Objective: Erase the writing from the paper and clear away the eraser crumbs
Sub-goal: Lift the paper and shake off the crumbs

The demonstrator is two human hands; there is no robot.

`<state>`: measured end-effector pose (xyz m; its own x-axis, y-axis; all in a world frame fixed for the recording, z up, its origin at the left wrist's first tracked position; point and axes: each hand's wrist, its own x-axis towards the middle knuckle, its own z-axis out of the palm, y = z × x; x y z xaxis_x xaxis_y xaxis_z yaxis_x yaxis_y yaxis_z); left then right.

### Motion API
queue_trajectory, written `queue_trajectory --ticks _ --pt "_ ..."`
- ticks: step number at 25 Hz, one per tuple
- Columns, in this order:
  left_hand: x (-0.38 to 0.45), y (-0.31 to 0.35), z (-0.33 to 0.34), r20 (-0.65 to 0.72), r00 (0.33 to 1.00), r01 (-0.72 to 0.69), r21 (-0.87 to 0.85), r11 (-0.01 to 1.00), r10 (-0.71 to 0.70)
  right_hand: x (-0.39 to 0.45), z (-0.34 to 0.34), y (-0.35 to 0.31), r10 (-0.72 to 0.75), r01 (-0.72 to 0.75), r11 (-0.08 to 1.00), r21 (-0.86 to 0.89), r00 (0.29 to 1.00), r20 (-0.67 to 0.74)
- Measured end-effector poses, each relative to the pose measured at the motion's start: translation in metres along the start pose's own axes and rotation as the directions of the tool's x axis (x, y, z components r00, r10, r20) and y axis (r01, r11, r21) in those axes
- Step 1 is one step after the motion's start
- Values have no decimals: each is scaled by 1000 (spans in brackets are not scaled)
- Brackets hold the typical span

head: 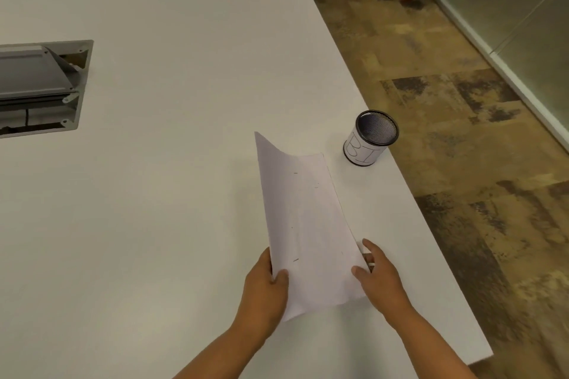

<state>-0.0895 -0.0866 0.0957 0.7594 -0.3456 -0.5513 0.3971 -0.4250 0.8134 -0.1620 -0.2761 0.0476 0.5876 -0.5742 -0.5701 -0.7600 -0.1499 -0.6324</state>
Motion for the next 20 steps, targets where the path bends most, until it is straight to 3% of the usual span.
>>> queue_trajectory --ticks 4,8,13,20 --pt "-9 34 20 -20 1000 -2 -17 1000 2 2 -21 2 -92 83 994 -72 987 -129" --pt "-16 56 31 -17 999 -36 78 996 38 10 -20 -8 -190 168 979 -120 960 -205" --pt "-18 61 38 -8 993 -108 251 962 114 15 -9 -11 -198 187 979 -86 971 -132" --pt "-18 71 38 -11 993 -114 286 951 122 25 -8 -6 -127 123 992 -39 986 -110"
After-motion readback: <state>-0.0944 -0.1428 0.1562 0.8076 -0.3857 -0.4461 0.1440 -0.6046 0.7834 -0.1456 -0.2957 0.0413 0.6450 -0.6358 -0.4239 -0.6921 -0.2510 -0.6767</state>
